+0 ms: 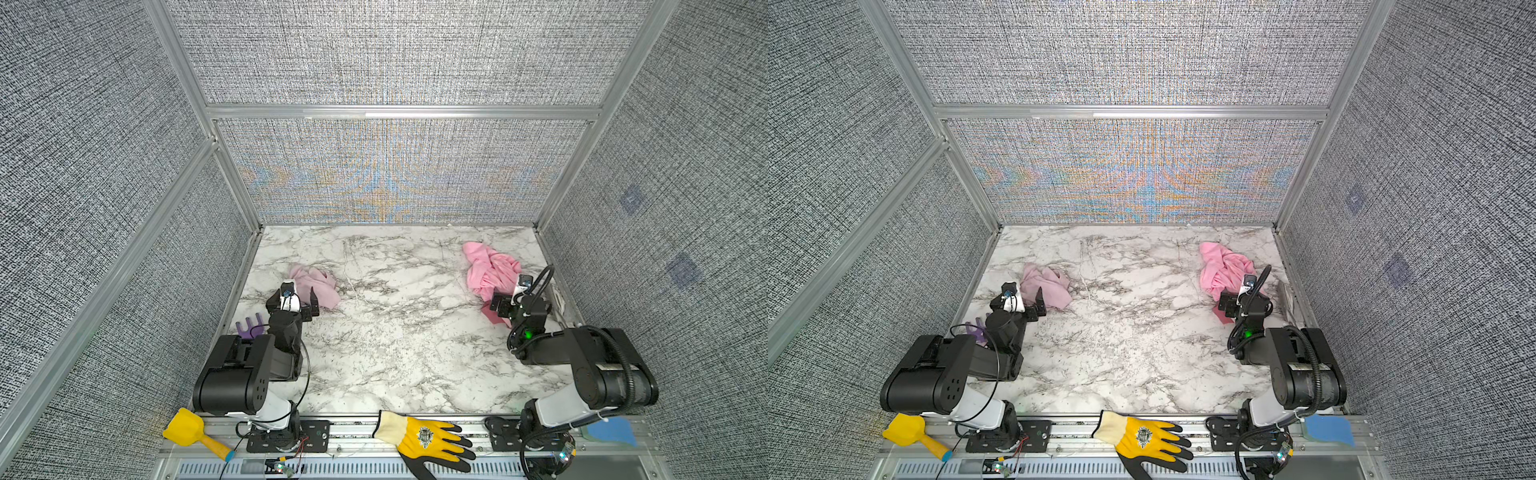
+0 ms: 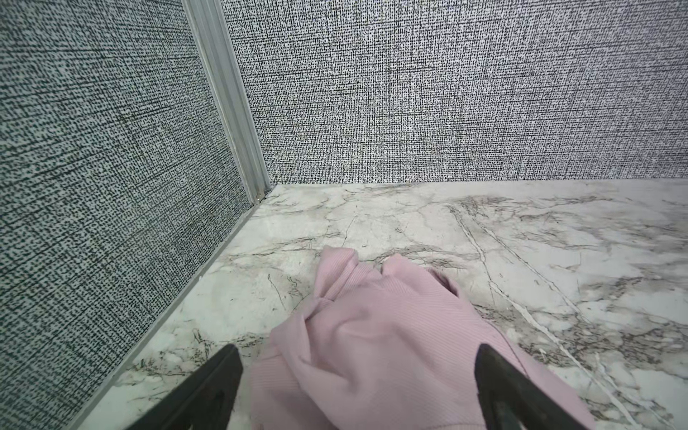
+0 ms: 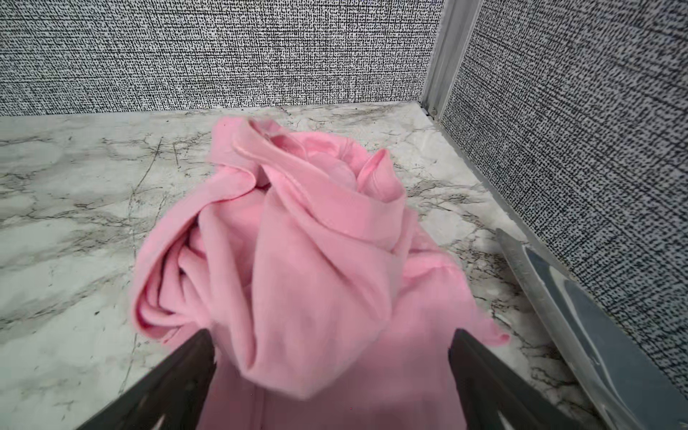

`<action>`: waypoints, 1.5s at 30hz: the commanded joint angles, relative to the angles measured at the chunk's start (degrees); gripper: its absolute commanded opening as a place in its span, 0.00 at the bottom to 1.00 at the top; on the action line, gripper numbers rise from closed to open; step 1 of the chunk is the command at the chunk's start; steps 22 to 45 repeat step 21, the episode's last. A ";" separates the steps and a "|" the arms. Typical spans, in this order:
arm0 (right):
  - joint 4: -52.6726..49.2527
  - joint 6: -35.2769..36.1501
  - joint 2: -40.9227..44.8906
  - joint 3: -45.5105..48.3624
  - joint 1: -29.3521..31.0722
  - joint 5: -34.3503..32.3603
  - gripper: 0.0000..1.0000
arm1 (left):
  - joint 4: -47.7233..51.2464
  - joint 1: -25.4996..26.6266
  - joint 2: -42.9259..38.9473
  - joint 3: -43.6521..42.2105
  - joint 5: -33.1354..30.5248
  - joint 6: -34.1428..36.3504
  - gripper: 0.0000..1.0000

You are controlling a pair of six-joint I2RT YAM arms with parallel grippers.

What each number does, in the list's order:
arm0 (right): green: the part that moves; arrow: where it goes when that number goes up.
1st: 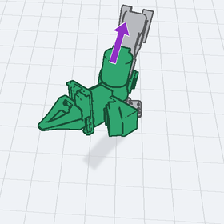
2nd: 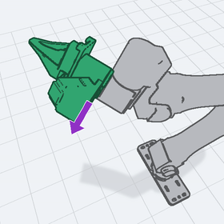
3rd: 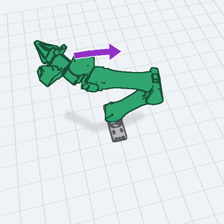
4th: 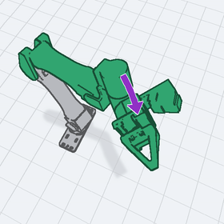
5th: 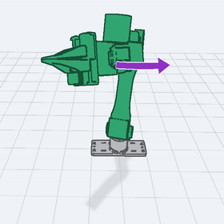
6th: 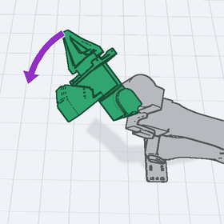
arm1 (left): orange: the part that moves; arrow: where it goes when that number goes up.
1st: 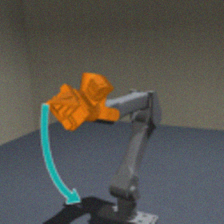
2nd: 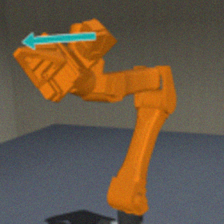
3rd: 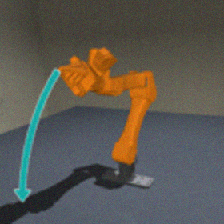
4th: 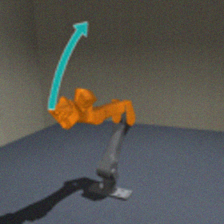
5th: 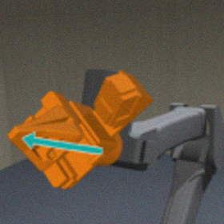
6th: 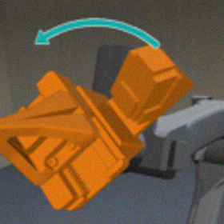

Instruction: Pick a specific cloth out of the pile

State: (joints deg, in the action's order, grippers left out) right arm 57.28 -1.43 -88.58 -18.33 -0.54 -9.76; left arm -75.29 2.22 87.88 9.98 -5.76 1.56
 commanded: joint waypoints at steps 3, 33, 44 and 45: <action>1.80 -0.44 0.07 0.03 0.01 0.65 0.99 | -1.17 -0.02 -0.06 0.18 0.49 0.20 0.99; 1.87 -0.43 0.06 0.08 0.01 0.64 0.99 | -1.22 -0.15 -0.05 0.13 0.65 0.20 0.99; 1.87 -0.43 0.06 0.08 0.01 0.64 0.99 | -1.22 -0.15 -0.05 0.13 0.65 0.20 0.99; 1.87 -0.43 0.06 0.08 0.01 0.64 0.99 | -1.22 -0.15 -0.05 0.13 0.65 0.20 0.99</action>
